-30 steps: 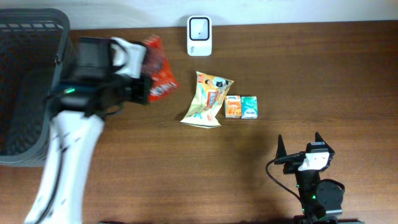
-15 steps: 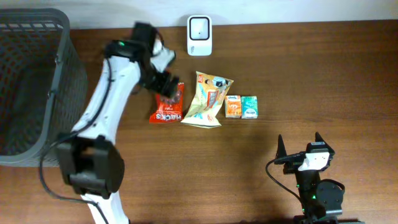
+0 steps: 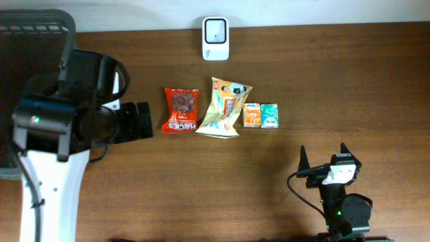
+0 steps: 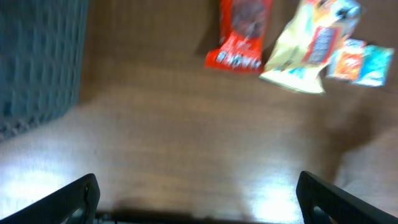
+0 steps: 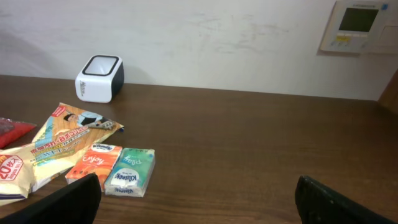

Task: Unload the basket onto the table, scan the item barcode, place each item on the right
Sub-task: 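Place the red HACKS bag left of the yellow bag, then grasp the green tissue pack with the right gripper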

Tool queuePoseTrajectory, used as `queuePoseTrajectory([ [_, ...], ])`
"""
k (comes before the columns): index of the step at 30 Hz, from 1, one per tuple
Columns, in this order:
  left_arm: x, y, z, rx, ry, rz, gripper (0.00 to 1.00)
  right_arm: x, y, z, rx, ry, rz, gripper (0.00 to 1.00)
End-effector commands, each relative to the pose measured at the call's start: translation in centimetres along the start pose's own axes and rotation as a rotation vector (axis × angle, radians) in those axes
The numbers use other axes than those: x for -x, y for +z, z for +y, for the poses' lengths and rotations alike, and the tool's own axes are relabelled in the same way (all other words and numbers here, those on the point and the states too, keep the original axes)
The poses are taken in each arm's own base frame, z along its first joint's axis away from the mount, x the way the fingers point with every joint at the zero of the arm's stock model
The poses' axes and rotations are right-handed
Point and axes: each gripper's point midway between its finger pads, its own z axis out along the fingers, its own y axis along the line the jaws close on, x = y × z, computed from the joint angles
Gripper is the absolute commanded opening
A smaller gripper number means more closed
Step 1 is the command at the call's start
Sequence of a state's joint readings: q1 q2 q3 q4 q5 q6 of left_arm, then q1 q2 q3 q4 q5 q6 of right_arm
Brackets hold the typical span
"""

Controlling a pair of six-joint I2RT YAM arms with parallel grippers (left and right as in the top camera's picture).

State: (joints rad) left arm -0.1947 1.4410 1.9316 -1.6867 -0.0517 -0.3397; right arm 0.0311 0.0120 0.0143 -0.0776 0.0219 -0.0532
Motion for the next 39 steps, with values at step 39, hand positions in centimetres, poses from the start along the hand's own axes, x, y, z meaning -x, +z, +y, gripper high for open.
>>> queuePoseTrajectory([
  [39,0.5,4.1,0.1,0.037,-0.079,0.025,0.99,-8.7,16.6,7.7,0.319,0.368,0.975,0.77],
])
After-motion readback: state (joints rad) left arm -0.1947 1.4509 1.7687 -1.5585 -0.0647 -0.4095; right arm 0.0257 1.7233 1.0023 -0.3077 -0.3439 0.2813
